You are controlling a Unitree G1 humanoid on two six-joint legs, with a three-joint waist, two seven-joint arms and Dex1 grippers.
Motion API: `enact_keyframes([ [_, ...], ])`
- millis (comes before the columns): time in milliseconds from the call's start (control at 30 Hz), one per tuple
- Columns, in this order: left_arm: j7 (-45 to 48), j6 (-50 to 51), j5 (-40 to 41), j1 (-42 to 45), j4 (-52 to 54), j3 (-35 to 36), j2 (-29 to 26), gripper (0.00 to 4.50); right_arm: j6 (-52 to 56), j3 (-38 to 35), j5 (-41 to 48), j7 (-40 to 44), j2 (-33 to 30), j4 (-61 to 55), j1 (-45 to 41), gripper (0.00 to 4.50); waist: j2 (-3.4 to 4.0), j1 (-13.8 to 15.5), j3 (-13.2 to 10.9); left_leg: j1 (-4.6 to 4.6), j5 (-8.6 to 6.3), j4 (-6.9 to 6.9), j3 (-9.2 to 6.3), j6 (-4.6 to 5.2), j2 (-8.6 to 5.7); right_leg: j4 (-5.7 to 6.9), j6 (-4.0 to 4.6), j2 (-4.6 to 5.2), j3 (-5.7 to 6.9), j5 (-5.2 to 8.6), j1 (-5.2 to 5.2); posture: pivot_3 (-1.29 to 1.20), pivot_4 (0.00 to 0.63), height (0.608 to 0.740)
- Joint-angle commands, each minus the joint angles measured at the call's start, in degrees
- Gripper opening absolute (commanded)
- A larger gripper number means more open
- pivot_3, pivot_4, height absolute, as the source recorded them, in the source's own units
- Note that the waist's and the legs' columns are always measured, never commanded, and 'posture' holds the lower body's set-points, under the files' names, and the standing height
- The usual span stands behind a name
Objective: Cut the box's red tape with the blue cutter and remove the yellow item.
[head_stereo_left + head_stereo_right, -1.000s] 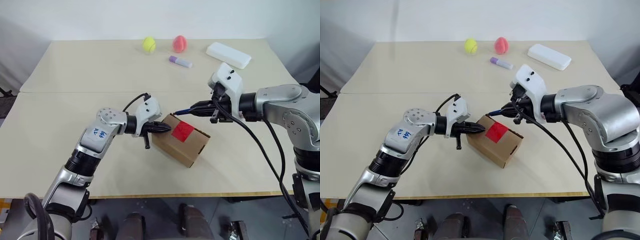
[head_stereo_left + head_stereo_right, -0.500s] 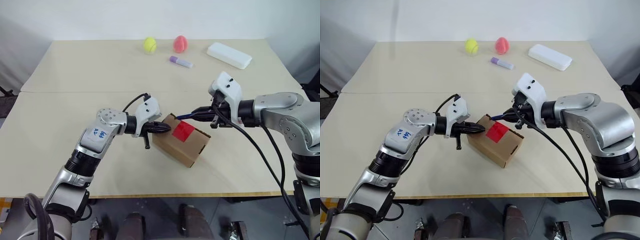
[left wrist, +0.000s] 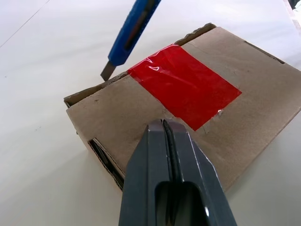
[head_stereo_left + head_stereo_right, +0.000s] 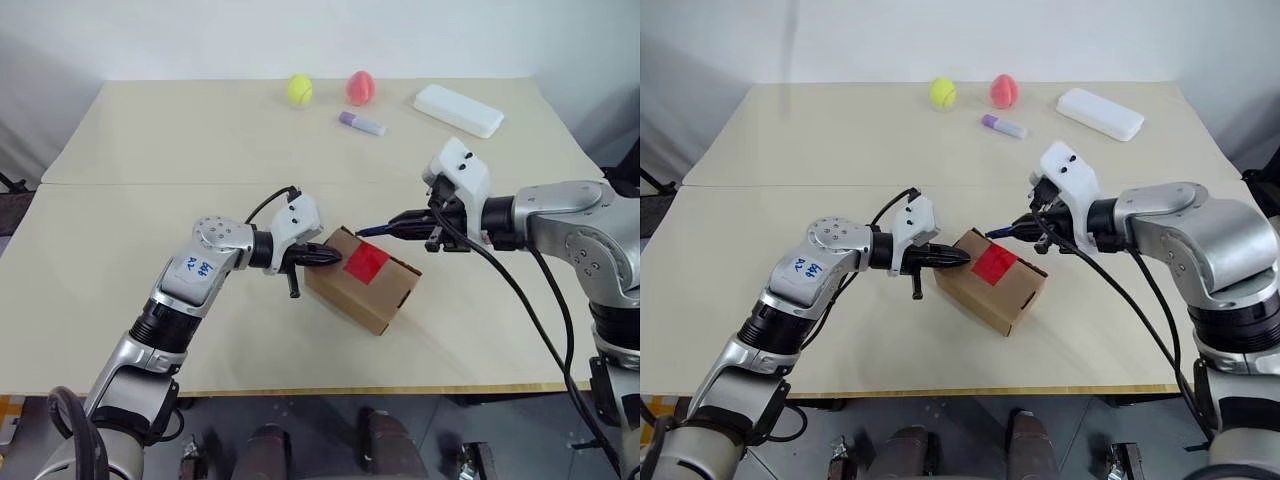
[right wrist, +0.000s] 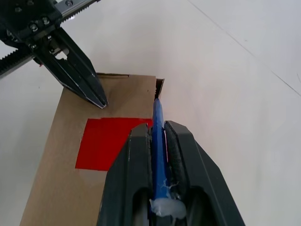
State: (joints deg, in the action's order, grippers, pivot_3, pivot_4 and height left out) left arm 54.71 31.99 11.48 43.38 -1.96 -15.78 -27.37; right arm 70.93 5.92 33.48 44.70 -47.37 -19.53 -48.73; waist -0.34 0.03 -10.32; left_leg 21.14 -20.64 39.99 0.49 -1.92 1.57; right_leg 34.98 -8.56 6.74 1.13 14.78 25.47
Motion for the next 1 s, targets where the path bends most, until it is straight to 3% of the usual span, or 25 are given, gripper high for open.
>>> enact_keyframes([
  [33,-0.02,0.17,-0.53,-0.16,0.21,0.03,-0.10,0.02,1.01,-3.00,1.33,0.10,-1.93,-3.08,0.78,0.15,0.00,0.01,0.00,0.00,0.00,0.00,0.00,0.00,0.00,0.00,0.00,0.00,0.00,0.00,0.00,0.00,0.150,0.740],
  [667,-0.06,-0.22,-0.70,0.19,-0.65,-0.04,0.35,0.02,3.03,-4.95,3.52,0.40,-5.91,-5.80,2.69,0.15,0.00,0.09,0.00,0.00,-0.01,0.00,0.01,0.01,0.00,0.00,0.00,0.00,-0.01,0.00,0.00,0.00,0.150,0.740],
  [1000,0.00,-0.28,-0.66,0.21,-0.68,-0.11,0.53,0.02,5.63,-8.19,6.65,-1.65,-3.70,-6.18,-0.16,0.15,0.00,0.09,0.00,-0.01,-0.01,0.01,0.00,0.02,0.00,0.01,0.00,0.00,-0.01,0.00,0.00,0.00,0.150,0.740],
])
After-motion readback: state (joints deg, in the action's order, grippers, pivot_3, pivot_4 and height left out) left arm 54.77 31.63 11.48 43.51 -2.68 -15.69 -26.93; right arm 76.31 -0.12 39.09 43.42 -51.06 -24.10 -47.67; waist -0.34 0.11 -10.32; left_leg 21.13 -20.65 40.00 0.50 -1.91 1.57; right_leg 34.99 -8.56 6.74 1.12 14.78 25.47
